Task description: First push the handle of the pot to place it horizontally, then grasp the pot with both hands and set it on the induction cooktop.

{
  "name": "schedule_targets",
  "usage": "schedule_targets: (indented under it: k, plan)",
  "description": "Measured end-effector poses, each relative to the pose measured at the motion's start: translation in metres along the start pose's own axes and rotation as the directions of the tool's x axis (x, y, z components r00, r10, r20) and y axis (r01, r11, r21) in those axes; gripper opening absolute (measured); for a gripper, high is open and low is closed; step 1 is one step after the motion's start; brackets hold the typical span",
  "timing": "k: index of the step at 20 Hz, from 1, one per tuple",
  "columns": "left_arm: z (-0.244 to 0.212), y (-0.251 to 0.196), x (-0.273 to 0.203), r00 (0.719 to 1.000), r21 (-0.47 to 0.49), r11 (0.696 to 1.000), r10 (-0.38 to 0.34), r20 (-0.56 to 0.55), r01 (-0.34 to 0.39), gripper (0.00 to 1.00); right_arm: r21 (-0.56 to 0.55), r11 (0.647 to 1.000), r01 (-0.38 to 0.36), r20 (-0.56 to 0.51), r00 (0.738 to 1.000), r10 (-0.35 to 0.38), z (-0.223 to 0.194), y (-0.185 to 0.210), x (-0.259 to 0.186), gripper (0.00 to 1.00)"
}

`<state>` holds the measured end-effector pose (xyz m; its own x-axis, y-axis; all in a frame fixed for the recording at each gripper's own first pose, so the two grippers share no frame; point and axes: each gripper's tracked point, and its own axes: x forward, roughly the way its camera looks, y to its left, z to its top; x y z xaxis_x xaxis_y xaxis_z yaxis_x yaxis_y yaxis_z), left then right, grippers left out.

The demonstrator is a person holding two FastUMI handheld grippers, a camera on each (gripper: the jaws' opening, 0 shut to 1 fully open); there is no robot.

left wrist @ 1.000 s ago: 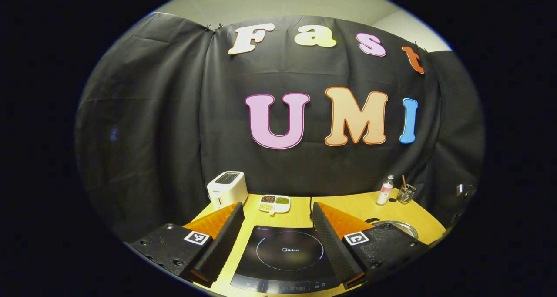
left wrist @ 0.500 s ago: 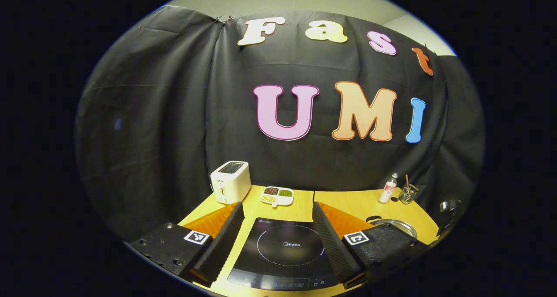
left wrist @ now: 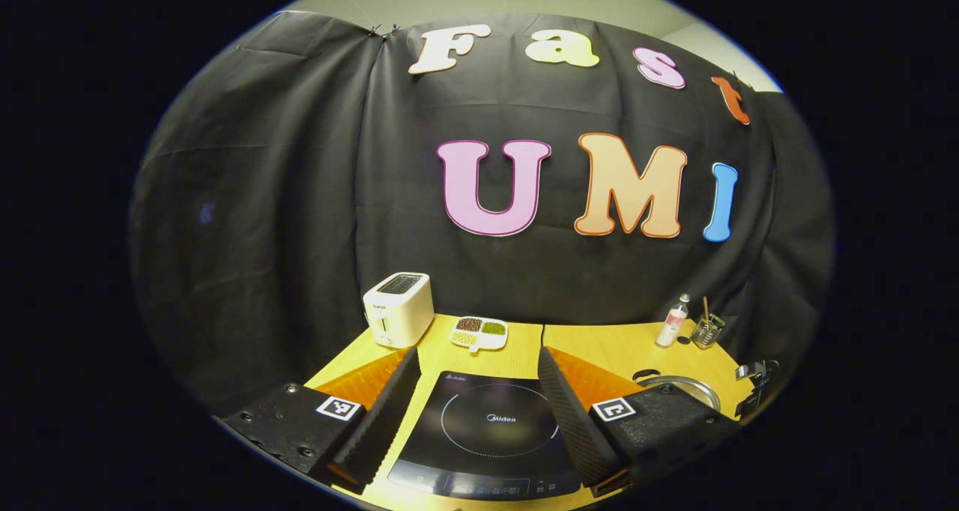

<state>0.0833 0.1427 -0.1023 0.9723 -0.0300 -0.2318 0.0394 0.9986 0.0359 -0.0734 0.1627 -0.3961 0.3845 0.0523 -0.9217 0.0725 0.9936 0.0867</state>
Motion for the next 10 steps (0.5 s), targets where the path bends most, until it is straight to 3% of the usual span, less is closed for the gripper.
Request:
schedule_targets:
  k: [3, 10]
  plan:
    - [0.001, -0.007, 0.001, 1.000, 0.006, 1.000, 0.004, 0.001, -0.004, 0.93, 0.003, 1.000, 0.011, -0.009, 1.000, -0.011, 0.001, -0.011, 0.001, 0.03]
    - [-0.004, -0.031, 0.003, 1.000, 0.002, 1.000, 0.005, -0.017, -0.005, 0.97, 0.067, 0.995, 0.070, -0.019, 0.997, -0.069, 0.007, -0.055, -0.005, 0.03]
